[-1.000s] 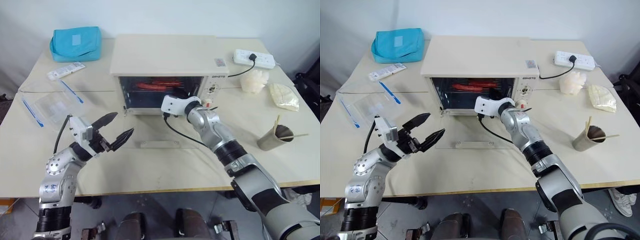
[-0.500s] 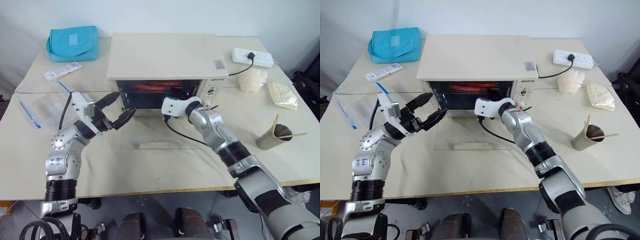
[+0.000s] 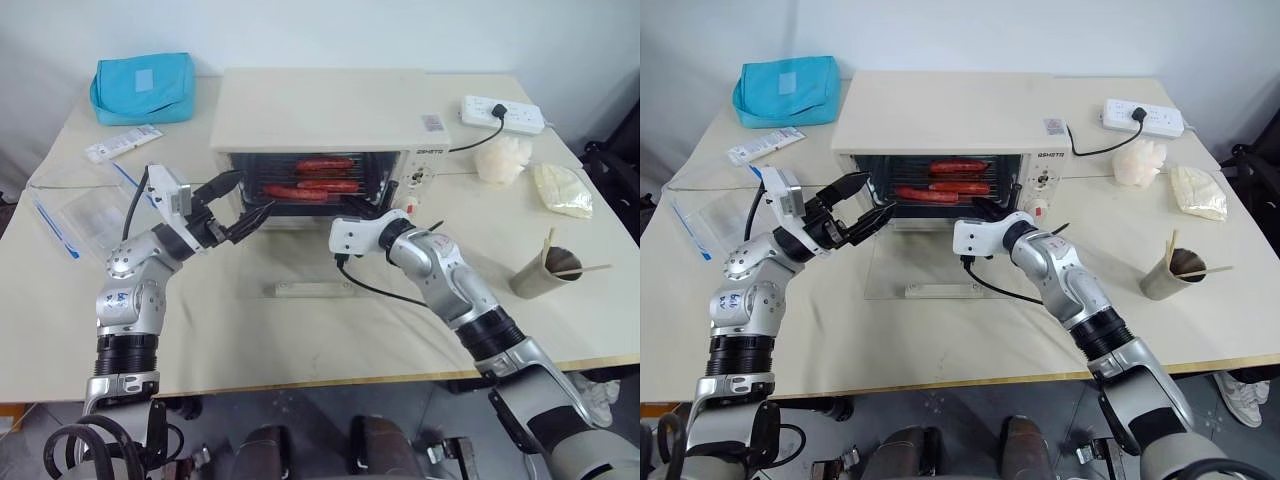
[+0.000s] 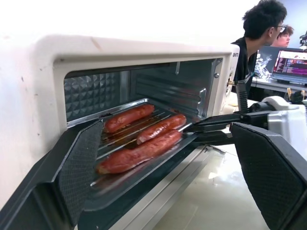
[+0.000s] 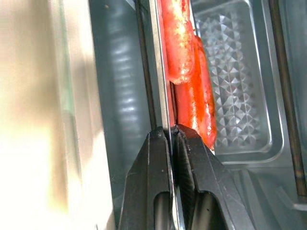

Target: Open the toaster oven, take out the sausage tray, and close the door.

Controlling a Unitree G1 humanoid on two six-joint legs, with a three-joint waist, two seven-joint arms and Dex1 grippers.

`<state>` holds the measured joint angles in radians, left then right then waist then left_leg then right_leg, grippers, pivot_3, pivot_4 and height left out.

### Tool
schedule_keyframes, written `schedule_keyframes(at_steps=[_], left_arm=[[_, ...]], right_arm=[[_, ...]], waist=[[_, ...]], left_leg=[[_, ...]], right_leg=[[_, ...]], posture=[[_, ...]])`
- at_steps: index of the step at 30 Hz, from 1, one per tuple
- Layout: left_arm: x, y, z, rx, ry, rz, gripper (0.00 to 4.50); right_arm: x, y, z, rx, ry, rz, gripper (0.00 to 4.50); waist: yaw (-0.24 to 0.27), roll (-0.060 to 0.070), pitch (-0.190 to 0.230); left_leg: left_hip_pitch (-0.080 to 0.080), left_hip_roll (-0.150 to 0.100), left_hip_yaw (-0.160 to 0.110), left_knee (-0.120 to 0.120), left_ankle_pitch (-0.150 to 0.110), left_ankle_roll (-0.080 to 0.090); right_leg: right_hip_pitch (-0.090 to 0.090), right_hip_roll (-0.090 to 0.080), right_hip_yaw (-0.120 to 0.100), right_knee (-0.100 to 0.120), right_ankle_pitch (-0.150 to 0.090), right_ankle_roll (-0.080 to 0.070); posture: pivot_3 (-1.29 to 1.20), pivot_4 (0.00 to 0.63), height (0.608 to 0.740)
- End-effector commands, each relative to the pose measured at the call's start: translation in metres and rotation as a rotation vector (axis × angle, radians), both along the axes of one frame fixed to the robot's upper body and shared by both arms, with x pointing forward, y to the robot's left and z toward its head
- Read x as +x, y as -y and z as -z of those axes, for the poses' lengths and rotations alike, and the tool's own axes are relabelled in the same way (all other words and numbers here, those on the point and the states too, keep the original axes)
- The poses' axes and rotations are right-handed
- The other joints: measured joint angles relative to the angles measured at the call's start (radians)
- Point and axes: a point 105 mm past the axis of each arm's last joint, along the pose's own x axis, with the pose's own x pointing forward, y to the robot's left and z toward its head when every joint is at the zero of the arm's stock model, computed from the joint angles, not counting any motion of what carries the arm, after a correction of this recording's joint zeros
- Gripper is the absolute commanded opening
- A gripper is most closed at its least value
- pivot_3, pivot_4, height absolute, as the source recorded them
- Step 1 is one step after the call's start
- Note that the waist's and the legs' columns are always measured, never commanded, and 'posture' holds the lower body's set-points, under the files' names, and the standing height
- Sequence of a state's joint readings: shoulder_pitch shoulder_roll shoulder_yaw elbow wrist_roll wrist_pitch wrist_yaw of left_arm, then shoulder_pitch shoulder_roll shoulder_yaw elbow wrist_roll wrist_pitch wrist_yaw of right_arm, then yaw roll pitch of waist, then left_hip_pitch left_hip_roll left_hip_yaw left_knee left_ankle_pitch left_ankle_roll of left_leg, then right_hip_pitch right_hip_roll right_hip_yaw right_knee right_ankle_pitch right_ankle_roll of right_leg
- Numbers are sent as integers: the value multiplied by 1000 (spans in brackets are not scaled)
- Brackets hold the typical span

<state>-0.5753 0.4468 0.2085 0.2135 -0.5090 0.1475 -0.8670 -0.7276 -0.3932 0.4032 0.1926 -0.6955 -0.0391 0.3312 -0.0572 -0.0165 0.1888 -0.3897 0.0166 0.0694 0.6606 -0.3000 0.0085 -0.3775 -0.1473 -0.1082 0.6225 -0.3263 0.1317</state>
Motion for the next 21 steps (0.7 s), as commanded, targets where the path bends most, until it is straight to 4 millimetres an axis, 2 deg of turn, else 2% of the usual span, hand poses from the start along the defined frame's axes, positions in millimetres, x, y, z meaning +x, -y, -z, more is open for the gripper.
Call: schedule_keyframes(at_steps=[1, 4, 11, 18, 21], left_arm=[[2, -3, -11, -8, 34, -12, 4500], [4, -4, -12, -11, 30, -13, 4500], [13, -14, -13, -1, -9, -14, 4500], [18, -15, -14, -2, -37, -1, 4500], [14, -15, -11, -17, -92, 26, 4500]], right_arm=[[-25, -20, -12, 24, 38, -116, 62], [-31, -17, -9, 22, 27, -122, 62], [-69, 8, 5, 9, -12, -158, 62], [-86, 22, 10, -24, -15, -151, 62], [-91, 26, 10, -33, -14, -150, 62]], waist=[[1, 0, 0], [2, 0, 0], [18, 0, 0], [32, 0, 0], [33, -1, 0]], left_leg=[[0, 0, 0, 0, 0, 0], [0, 0, 0, 0, 0, 0], [0, -1, 1, 1, 0, 0], [0, -1, 1, 4, 0, 0], [0, -1, 1, 4, 0, 1]], right_leg=[[0, 0, 0, 0, 0, 0], [0, 0, 0, 0, 0, 0], [0, 0, 0, 0, 0, 0], [0, -1, 1, 2, 0, 0], [0, -1, 1, 2, 0, 0]], posture=[[0, 150, 740], [0, 150, 740], [0, 150, 740], [0, 150, 740], [0, 150, 740]])
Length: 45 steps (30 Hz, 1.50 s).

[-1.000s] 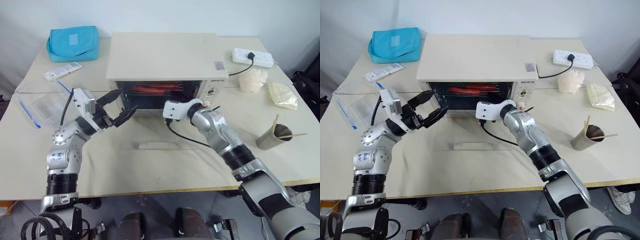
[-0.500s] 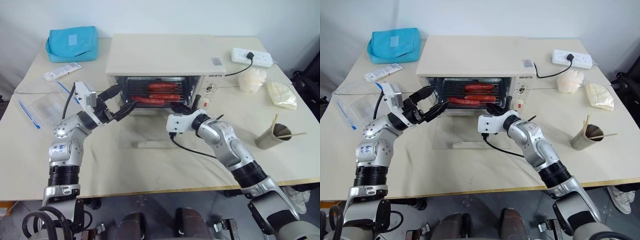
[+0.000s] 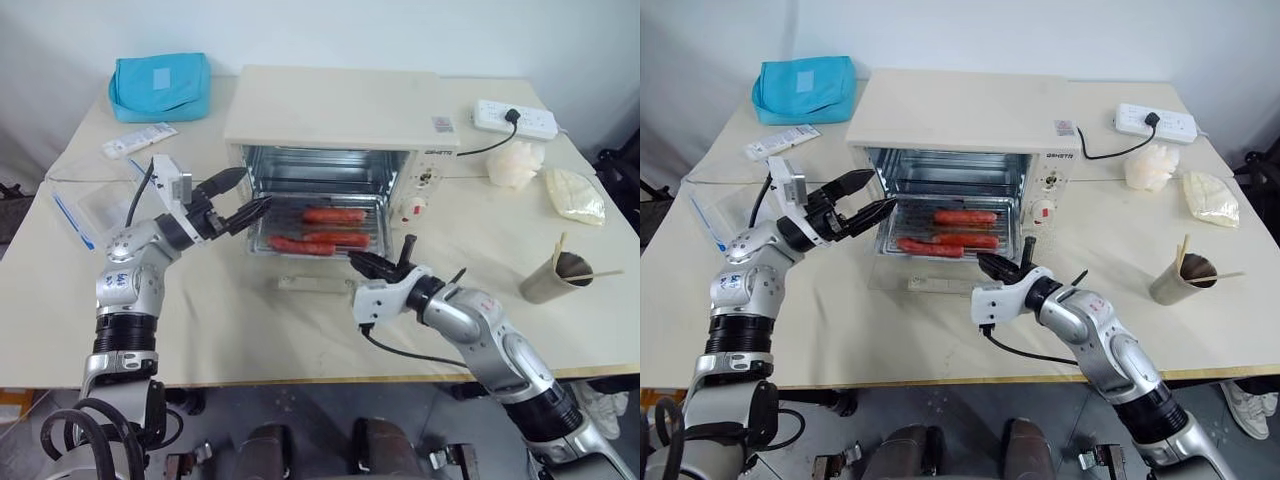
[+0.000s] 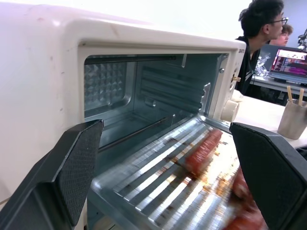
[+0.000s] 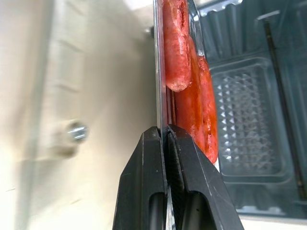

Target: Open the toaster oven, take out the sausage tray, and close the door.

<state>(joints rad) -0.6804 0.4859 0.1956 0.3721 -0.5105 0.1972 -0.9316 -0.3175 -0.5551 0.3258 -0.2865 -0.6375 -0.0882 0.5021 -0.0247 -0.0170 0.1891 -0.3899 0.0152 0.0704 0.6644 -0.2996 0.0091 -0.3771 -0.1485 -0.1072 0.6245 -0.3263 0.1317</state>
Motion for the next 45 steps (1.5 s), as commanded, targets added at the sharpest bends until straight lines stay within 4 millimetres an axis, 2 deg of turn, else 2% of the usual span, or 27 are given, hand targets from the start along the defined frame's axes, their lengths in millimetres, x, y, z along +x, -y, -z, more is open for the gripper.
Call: schedule_keyframes(at_steps=[1, 6, 13, 19, 24, 28, 33, 37, 38, 42, 45], left_arm=[[-4, -11, -9, -27, -30, -6, 4500], [-26, -21, 5, -55, -245, 15, 4500], [-58, -21, 8, -150, -534, 103, 4500], [-57, -8, 22, -178, -653, 93, 4500], [-56, 1, 22, -234, -702, 135, 4500], [-60, 8, 22, -293, -777, 205, 3604], [-63, 9, 18, -369, -829, 260, 1953], [-67, 3, 28, -350, -883, 225, 660], [-68, 3, 29, -355, -891, 224, 544], [-72, 0, 36, -392, -939, 219, 545], [-75, -7, 41, -445, -955, 204, 545]], right_arm=[[-10, 3, -25, 33, 86, -24, 62], [-18, 10, -23, 9, 105, -29, 62], [-25, 9, -31, 31, 158, -86, 62], [-29, 5, -31, 16, 168, -161, 62], [-32, 2, -35, 15, 184, -212, 62], [-35, -2, -33, 2, 168, -268, 61], [-39, -3, -29, -29, 146, -316, 61], [-38, 0, -30, -15, 142, -308, 61], [-37, 0, -29, -14, 139, -306, 61], [-35, 3, -31, 40, 92, -296, 61], [-32, 9, -34, 66, 61, -281, 809]], waist=[[0, 0, 0], [-3, 0, 0], [8, -2, 1], [20, -2, 1], [21, -3, 2], [22, -3, 2], [21, -3, 2], [21, -3, 2], [22, -3, 2], [22, -3, 2], [20, -3, 2]], left_leg=[[0, 0, 0, 0, 0, 0], [0, 1, -1, -1, 0, 0], [0, 1, -4, 0, 0, 0], [0, 1, -3, 0, 0, 0], [0, 1, -3, 0, 0, 0], [0, 0, -3, 0, 0, 0], [0, 1, -3, 0, 0, 0], [0, 1, -3, 0, 0, 0], [0, 1, -3, 0, 0, 0], [0, 1, -3, 0, 0, 0], [1, 1, -3, 0, 0, 0]], right_leg=[[0, 0, 0, 0, 0, 0], [0, 0, 0, 0, 0, 0], [1, -1, 0, -1, 0, 0], [1, -1, 0, -1, 0, 0], [1, -1, 0, -1, 0, 0], [2, -1, 0, -1, 0, 0], [2, -1, 0, -1, 0, 0], [2, -1, 0, -1, 0, 0], [2, -1, 0, -1, 0, 0], [2, -1, 0, -1, 0, 0], [2, -1, 0, -1, 0, 0]], posture=[[0, 150, 740], [0, 150, 740], [0, 150, 740], [0, 150, 740], [0, 150, 740], [0, 150, 740], [0, 150, 740], [0, 150, 740], [0, 150, 740], [0, 150, 740], [0, 150, 740]])
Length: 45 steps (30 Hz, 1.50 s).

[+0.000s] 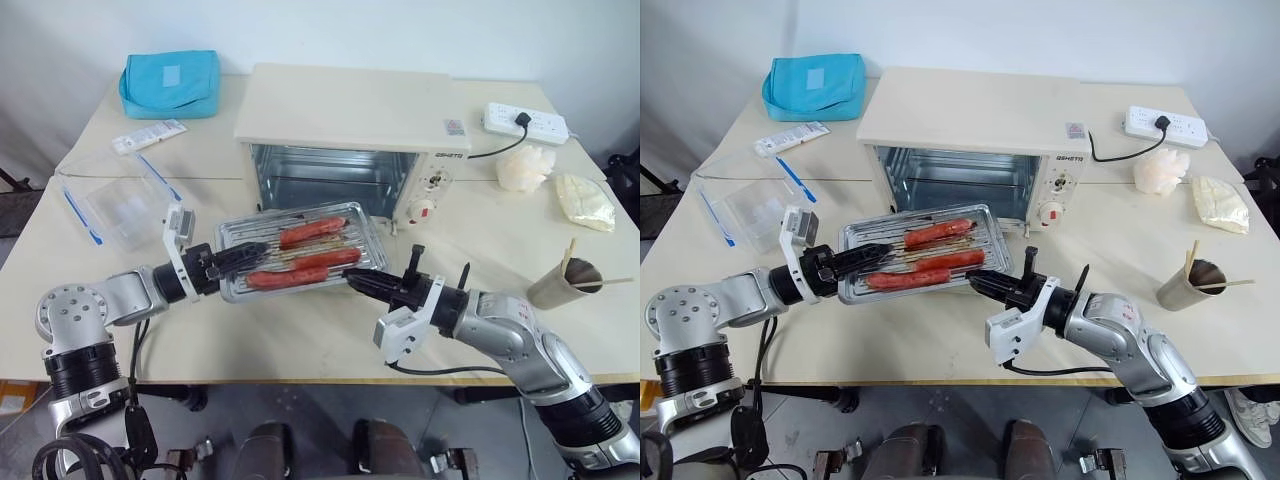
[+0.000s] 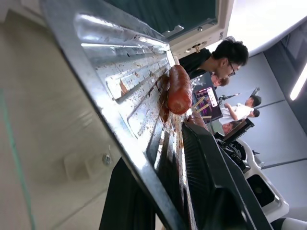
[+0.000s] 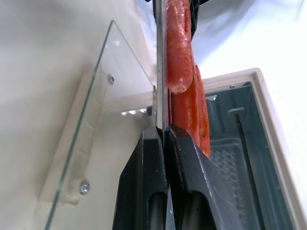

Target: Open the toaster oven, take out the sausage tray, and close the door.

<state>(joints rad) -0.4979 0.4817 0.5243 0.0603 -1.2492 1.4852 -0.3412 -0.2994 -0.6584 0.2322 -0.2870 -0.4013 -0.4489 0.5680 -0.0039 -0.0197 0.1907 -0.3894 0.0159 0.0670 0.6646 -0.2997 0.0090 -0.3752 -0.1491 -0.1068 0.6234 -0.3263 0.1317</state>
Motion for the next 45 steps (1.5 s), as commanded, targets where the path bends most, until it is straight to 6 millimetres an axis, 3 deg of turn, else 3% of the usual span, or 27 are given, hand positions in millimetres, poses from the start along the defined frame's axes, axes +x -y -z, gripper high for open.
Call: schedule_keyframes(at_steps=[1, 8, 10, 12, 14, 16, 19, 26, 36, 40, 45], left_arm=[[-7, -15, -2, -86, -7, -46, 545], [-22, -33, -7, -159, 30, -99, 545], [-28, -40, -8, -158, 59, -138, 545], [-42, -62, -12, -197, 147, -262, 545], [-57, -75, -12, -206, 194, -344, 545], [-66, -81, -8, -170, 241, -406, 545], [-74, -86, -5, -189, 243, -459, 545], [-87, -102, 4, -229, 237, -629, 545], [-102, -126, 10, -312, 214, -814, 545], [-105, -136, 9, -354, 211, -881, 545], [-108, -135, 5, -373, 203, -862, 545]], right_arm=[[5, 13, -12, 42, -5, 36, 1109], [12, 38, -14, 41, 0, 80, 3580], [16, 52, -10, 47, -18, 121, 4201], [26, 87, 9, 90, -142, 228, 4428], [29, 109, 27, 173, -303, 287, 4145], [31, 116, 30, 235, -360, 289, 3576], [36, 121, 30, 289, -399, 288, 2571], [44, 118, 54, 297, -607, 243, 131], [47, 90, 72, 273, -777, 153, 27], [43, 69, 41, 437, -787, -3, 27], [40, 65, -4, 593, -780, -87, 27]], waist=[[-1, 0, 0], [2, 0, 0], [2, 0, 0], [1, 0, 0], [-3, -1, 0], [-5, 0, 0], [-2, 0, 0], [2, 0, 0], [1, 0, 0], [1, 0, 0], [1, 0, 0]], left_leg=[[0, 0, 0, 0, 0, 0], [0, 0, 0, 0, 0, 0], [0, 0, 0, 0, 0, 0], [0, 0, 0, 0, 0, 0], [1, 0, 1, -1, -2, 0], [1, 1, 1, -2, -2, 0], [2, 1, 2, 1, -1, 0], [4, 1, 0, 1, -1, 1], [3, 2, 1, 1, -2, 1], [3, 2, 1, 1, -2, 1], [2, 2, 1, 0, -3, 1]], right_leg=[[0, 0, 0, 0, 0, 0], [0, 0, 0, 0, 0, 0], [0, 0, 1, 0, 0, 0], [1, 0, 1, -1, 0, 0], [2, 0, 1, -3, 0, 0], [2, 0, 1, -4, 0, 0], [2, 0, 1, -4, 0, 0], [4, -1, 3, -4, 0, -1], [4, -1, 2, -4, 0, -1], [4, 0, 2, -5, 0, -1], [4, -1, 2, -5, 0, -1]], posture=[[0, 150, 740], [0, 150, 740], [0, 150, 740], [0, 150, 740], [0, 150, 740], [0, 150, 740], [0, 150, 740], [0, 150, 740], [0, 150, 740], [0, 150, 740], [0, 150, 740]])
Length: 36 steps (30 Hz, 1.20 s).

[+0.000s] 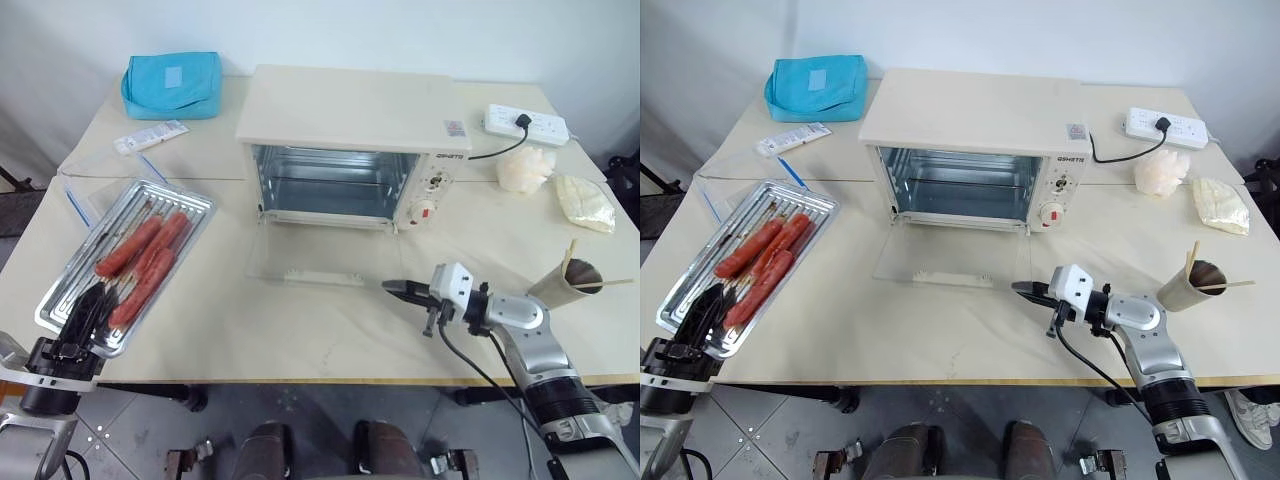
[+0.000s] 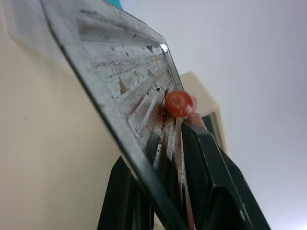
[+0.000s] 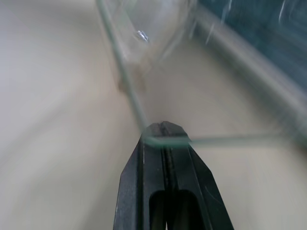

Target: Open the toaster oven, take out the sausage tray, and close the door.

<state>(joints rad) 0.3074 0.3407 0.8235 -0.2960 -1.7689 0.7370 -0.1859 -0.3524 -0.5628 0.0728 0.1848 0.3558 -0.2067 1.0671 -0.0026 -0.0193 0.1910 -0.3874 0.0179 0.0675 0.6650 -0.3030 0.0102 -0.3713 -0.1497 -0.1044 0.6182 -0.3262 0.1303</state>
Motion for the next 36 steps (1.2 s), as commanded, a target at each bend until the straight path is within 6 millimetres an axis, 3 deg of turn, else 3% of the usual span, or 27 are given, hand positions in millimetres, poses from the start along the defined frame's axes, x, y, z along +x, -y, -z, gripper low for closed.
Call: schedule_keyframes(at_steps=[1, 6, 11, 18, 21, 24, 32, 36], left_arm=[[-7, -4, -14, 1, 42, -4, 545], [-11, -5, -15, -5, 18, 18, 545], [-13, 0, -17, 11, 0, 73, 545], [-10, 23, -13, 123, -70, 284, 545], [-3, 35, -8, 188, -91, 381, 545], [23, 60, -6, 272, -84, 530, 545], [68, 105, 11, 430, -58, 781, 545], [90, 130, 18, 479, -49, 900, 545]], right_arm=[[1, 4, -48, 144, 70, 18, 27], [14, 1, -89, 313, 94, 83, 27], [20, -10, -117, 423, 110, 74, 27], [2, 5, -104, 323, -3, 44, 27], [-20, 16, -86, 177, 20, 25, 603], [-51, 45, -58, 28, 6, 79, 1605], [-81, 80, -32, -26, -18, 247, 4333], [-91, 84, -32, -9, -43, 292, 4468]], waist=[[0, 0, 0], [-1, 0, 0], [-3, 0, 0], [9, 0, 0], [6, 1, 0], [22, 2, 0], [19, 2, 1], [23, 3, 0]], left_leg=[[0, 0, 0, 0, 0, 0], [0, 1, 0, 0, -1, 0], [-1, 2, 1, -1, -2, -1], [-4, 0, -1, -2, -3, 1], [-4, -2, 2, -2, -5, 4], [-4, -2, 2, -2, -5, 4], [1, -3, 10, -2, -4, 3], [0, -2, 11, -2, -4, 2]], right_leg=[[0, 0, 0, 0, 0, 0], [0, 0, 1, -5, 0, 0], [-2, 1, 1, -5, 0, -2], [-3, 0, 0, -2, 0, -2], [-2, 0, 0, -5, 0, -1], [-2, 0, 0, -6, 0, -1], [-3, 2, 2, -7, 2, 2], [-4, 2, 3, -5, 2, 2]], posture=[[0, 150, 740], [0, 150, 740], [0, 150, 740], [0, 150, 740], [0, 150, 740], [0, 150, 740], [0, 150, 740], [0, 150, 740]])
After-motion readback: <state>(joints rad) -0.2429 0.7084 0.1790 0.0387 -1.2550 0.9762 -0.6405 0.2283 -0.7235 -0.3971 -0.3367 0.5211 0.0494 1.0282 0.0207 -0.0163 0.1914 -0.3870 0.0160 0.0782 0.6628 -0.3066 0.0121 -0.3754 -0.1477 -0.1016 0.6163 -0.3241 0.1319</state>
